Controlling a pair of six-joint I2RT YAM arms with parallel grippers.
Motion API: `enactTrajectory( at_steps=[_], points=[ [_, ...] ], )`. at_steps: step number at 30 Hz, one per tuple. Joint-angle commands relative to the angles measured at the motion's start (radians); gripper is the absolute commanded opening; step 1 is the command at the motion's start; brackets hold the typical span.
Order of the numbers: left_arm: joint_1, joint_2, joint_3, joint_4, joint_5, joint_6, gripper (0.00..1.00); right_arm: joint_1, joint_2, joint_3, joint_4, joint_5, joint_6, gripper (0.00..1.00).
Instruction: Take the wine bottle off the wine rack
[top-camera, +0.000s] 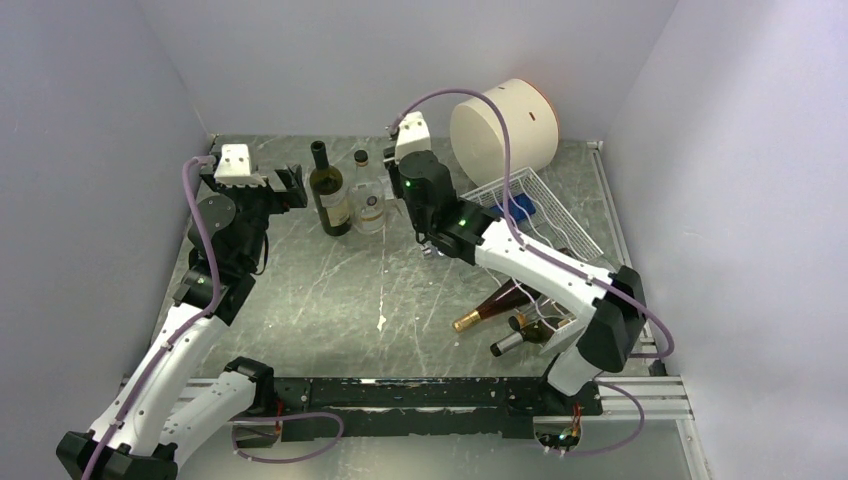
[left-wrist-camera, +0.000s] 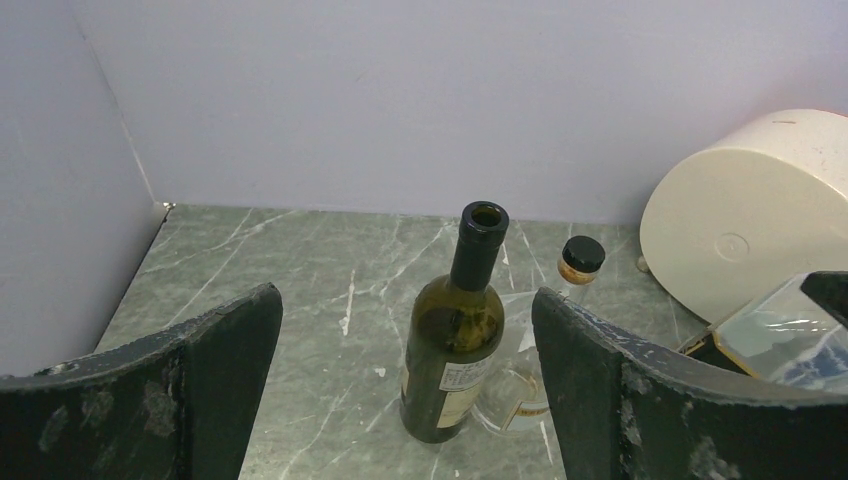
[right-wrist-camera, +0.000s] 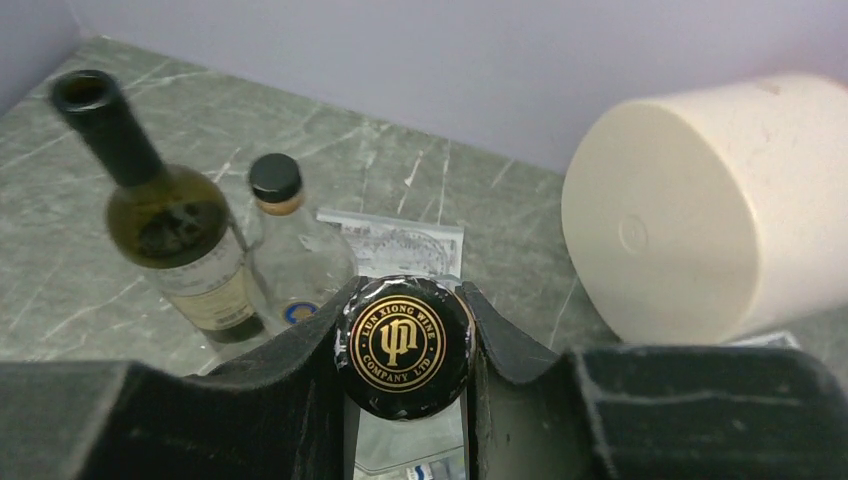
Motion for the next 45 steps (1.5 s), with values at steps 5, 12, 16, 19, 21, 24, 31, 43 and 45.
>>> enactTrajectory(
  at_steps=[5,12,16,19,21,24,31,43,45],
  points=[
    [-0.006,-0.019,0.028,0.015,-0.007,0.017,0.99,-0.126,0.027,-0.045,0.201,0.053,0.374,0.00],
    [-0.004,-0.022,0.031,0.016,-0.003,0.018,0.99,-0.134,0.154,0.006,0.205,0.092,0.384,0.00],
    [0.000,-0.020,0.032,0.017,0.000,0.016,0.99,-0.123,0.233,0.066,0.200,0.158,0.372,0.00],
    [0.002,-0.012,0.023,0.023,-0.001,0.011,0.99,-0.103,0.268,0.096,0.193,0.187,0.366,0.00],
    [0.006,0.003,0.031,0.013,0.021,-0.001,0.99,-0.092,0.288,0.125,0.178,0.210,0.365,0.00],
    [0.016,0.023,0.039,0.006,0.063,-0.018,0.98,-0.079,0.313,0.149,0.160,0.269,0.378,0.00],
    [0.020,0.025,0.036,0.008,0.066,-0.026,0.98,-0.079,0.367,0.202,0.141,0.274,0.354,0.00],
    [0.025,0.026,0.033,0.012,0.052,-0.018,0.98,-0.078,0.385,0.221,0.118,0.238,0.330,0.52],
    [0.025,0.022,0.035,0.011,0.050,-0.015,0.98,-0.078,0.385,0.237,0.103,0.227,0.330,0.54]
  ],
)
